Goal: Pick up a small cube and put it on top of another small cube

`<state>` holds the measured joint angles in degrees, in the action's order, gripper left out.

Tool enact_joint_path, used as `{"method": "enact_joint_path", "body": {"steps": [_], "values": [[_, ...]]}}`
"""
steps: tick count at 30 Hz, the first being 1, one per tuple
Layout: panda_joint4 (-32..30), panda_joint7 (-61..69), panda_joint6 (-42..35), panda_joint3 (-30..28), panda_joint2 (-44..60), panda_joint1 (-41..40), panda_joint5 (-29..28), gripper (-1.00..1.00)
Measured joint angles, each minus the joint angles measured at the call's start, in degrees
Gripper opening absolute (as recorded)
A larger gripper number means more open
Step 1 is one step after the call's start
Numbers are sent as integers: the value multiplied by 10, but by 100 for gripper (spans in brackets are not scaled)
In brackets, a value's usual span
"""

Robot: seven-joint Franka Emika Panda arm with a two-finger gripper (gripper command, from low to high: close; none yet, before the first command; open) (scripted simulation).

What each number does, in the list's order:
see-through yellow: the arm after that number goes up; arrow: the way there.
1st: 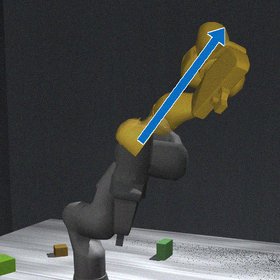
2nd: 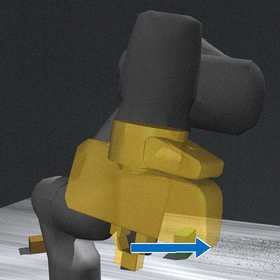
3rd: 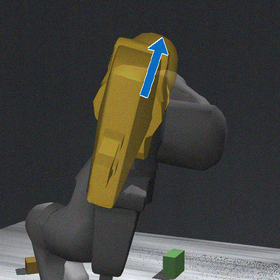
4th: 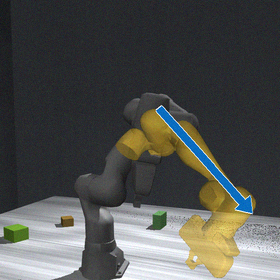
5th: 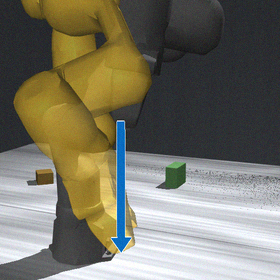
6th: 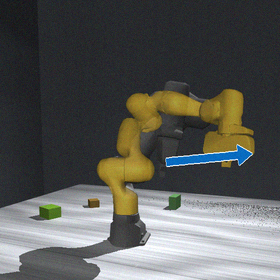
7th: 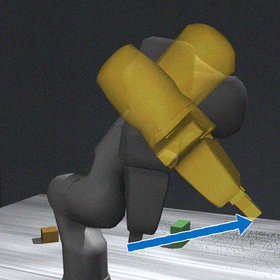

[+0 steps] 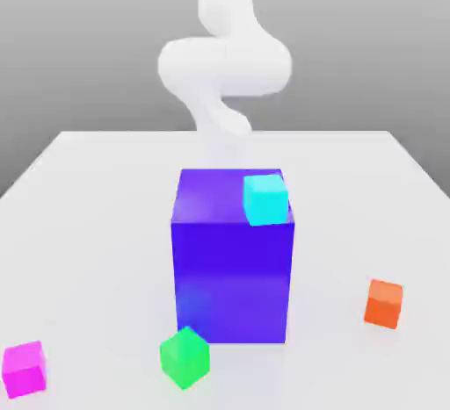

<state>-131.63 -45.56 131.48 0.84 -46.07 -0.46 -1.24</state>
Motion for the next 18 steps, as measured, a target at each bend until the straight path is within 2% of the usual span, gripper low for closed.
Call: {"method": "enact_joint_path", "body": {"steps": [3, 5, 8, 10, 14, 15, 18], "values": [[0, 0, 0, 0, 0, 0, 0, 0], [3, 7, -7, 23, 1, -12, -33, 0], [3, 7, -7, 23, 1, -12, -33, 0], [7, 15, -11, 47, 13, -25, -67, 0], [7, 15, -11, 47, 13, -25, -67, 0], [8, 20, -12, 61, 31, -35, -91, 0], [9, 25, -13, 72, 47, -42, -109, 0]]}}
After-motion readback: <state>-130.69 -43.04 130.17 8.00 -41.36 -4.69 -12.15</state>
